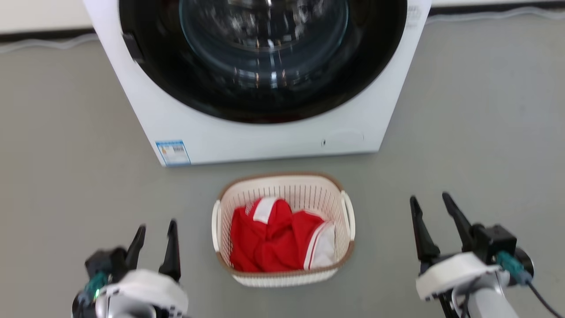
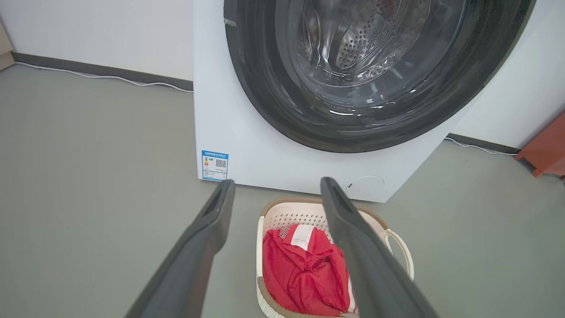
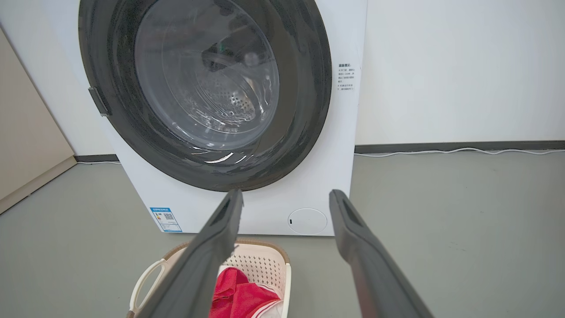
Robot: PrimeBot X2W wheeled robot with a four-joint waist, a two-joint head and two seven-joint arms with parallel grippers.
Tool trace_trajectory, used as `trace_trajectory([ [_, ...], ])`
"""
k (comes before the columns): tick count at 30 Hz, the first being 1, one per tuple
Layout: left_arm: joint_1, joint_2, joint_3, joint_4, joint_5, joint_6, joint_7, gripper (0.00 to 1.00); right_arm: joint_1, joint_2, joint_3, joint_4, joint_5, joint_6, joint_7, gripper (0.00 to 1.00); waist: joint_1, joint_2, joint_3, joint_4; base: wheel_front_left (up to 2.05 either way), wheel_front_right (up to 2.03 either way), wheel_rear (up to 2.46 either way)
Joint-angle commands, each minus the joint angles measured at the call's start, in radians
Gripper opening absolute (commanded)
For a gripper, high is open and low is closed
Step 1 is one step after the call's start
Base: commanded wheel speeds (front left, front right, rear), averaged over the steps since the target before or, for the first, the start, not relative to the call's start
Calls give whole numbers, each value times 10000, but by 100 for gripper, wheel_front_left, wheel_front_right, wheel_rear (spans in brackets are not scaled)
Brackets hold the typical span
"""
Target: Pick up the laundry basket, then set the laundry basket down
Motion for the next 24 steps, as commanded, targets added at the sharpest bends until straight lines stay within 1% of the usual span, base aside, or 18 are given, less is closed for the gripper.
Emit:
trace_trajectory([
  [1,347,62,448,-588,111,-58,-61,100,299,11,216,-531,-134,-13,-137,100,0,0,-696,66,0,0,0],
  [3,801,28,551,-935,156,-50,-61,100,662,11,148,-788,-219,-13,-137,100,0,0,-945,69,0,0,0],
  [4,801,28,551,-935,156,-50,-61,100,662,11,148,-788,-219,-13,-137,100,0,0,-945,69,0,0,0],
  [10,1950,-34,716,-1939,194,39,-61,100,1639,11,-87,-1488,-391,-13,-137,100,0,0,-1298,39,0,0,0],
  [15,2722,-51,718,-2481,195,72,-61,100,2181,11,-320,-1746,-325,-13,-137,100,0,0,-1447,-69,0,0,0],
  [16,3045,-134,427,-2237,88,19,1,0,2373,56,-533,-1454,-293,0,0,0,0,0,-1442,-57,0,0,0],
  [21,3269,-295,416,-1567,39,14,27,0,2736,77,-542,-833,-265,2,27,0,0,0,-1454,-55,0,0,0],
  [24,3175,-289,463,-1551,-267,0,144,0,2655,75,-584,-814,97,2,143,0,3,0,-1448,-35,0,0,0],
])
